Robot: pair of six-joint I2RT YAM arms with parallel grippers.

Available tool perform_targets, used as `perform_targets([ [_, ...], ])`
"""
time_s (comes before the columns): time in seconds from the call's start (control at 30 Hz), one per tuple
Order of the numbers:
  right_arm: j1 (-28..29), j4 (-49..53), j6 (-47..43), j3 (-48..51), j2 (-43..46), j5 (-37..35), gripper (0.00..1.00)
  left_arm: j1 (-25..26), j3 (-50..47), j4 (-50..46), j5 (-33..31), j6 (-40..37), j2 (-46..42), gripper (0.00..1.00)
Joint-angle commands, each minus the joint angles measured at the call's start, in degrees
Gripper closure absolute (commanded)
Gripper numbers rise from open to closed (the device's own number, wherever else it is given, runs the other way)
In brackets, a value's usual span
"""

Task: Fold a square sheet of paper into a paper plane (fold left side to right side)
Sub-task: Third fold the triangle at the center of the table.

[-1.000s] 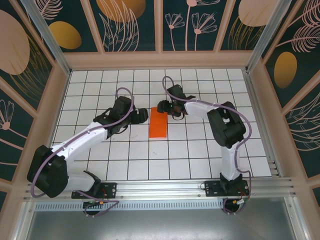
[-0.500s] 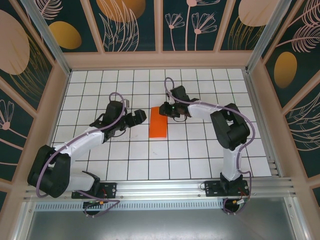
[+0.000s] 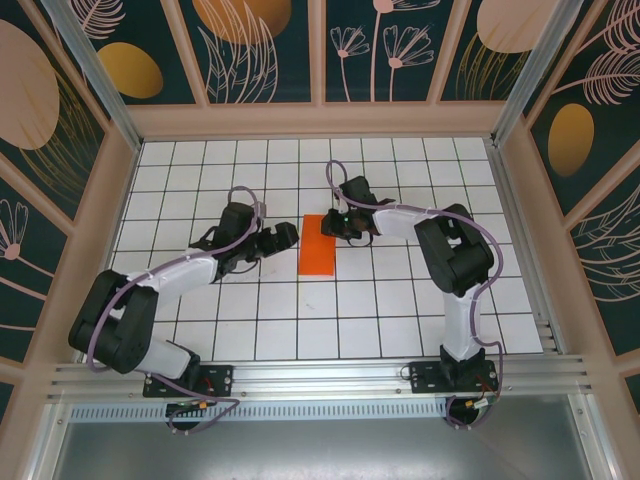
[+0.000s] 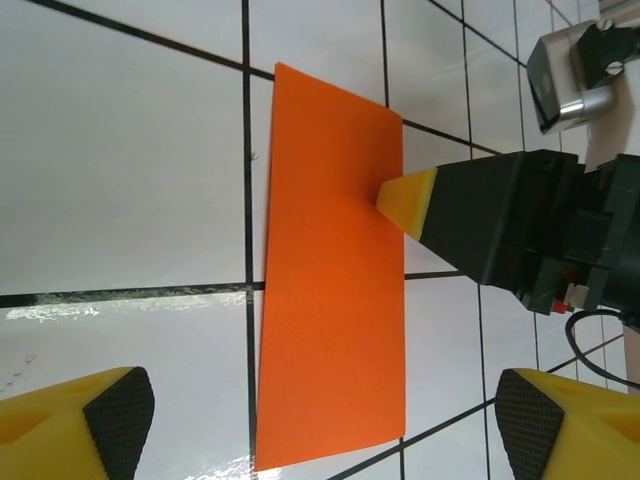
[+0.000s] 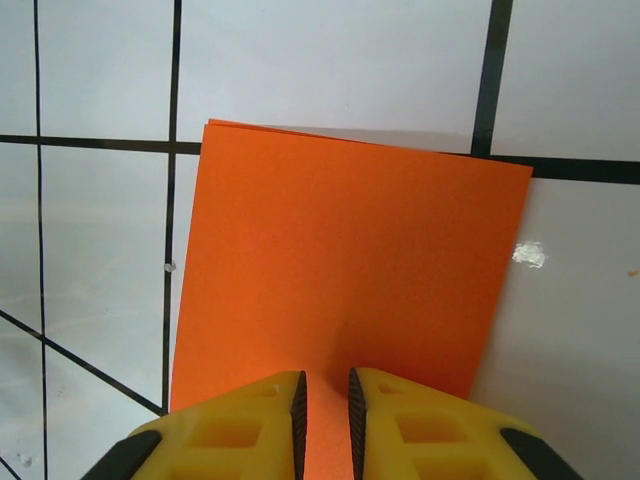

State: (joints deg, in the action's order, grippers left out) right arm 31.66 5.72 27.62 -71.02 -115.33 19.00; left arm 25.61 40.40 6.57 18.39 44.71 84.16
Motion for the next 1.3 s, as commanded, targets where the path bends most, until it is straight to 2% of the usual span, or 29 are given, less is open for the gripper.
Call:
perform_targets([
  [0.0,0.07,1.15,-1.33,-0.02,-1.08,-1.25,0.80,-0.21,1.60,1.67,2.01,0.72,2.13,0.11],
  [0.23,0.01,0.27,-1.86,2.13,-0.52,-0.99,0.86,-0.21,3.94,2.90,5.24,1.16,6.72,0.19],
  [0.83,-3.56,-4.11,-4.36,7.04,-0.18,7.21,0.89,-0.13,8.61,3.52,10.01,1.80,15.59,0.31],
  [1.27,-3.51,-4.31,-4.80,7.02,-0.88,8.33,0.89,1.59,12.06,1.87,11.22,0.93,20.49,0.34],
])
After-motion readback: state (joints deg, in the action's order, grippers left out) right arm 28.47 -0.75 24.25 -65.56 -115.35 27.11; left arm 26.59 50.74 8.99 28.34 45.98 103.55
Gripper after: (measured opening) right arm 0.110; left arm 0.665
